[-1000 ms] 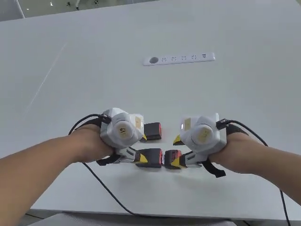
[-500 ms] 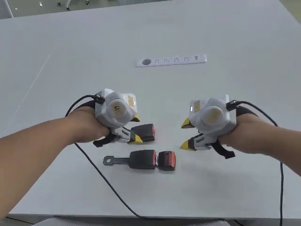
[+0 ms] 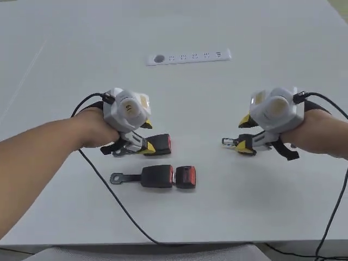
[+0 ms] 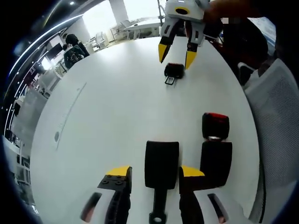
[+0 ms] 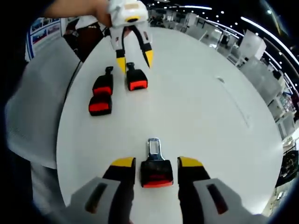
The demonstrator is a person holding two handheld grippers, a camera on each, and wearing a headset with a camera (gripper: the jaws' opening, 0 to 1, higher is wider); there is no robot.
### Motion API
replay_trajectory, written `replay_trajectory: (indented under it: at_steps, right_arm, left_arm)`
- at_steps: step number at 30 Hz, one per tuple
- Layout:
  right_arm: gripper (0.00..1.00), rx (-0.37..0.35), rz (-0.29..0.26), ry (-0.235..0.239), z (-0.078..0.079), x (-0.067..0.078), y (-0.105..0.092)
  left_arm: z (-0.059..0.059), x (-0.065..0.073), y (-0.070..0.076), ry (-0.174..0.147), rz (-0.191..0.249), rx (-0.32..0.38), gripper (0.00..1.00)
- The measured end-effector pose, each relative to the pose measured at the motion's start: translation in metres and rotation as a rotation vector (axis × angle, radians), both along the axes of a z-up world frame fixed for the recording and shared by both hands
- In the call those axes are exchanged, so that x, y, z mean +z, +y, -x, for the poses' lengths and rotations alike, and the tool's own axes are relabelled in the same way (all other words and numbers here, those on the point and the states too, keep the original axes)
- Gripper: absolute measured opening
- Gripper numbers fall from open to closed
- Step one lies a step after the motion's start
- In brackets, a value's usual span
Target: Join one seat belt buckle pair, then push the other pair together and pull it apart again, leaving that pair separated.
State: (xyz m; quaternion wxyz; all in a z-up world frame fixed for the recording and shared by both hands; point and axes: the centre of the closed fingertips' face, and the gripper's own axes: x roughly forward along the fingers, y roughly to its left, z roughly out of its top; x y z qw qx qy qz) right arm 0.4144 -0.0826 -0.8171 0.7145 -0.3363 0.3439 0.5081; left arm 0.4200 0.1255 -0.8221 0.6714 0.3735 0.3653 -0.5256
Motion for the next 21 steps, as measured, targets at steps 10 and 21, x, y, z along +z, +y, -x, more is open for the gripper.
replay_trajectory:
  at_steps: [10,21]
  right_arm:
    - [0.36,0.015,0.047,0.051,0.012,-0.018,-0.012]
    - [0.32,0.045,0.071,0.083,0.006,-0.031,-0.011]
  left_arm:
    - [0.005,-0.017,0.008,0.047,-0.051,-0.023,0.42]
    - [0.007,-0.023,0.008,0.075,-0.053,-0.06,0.32]
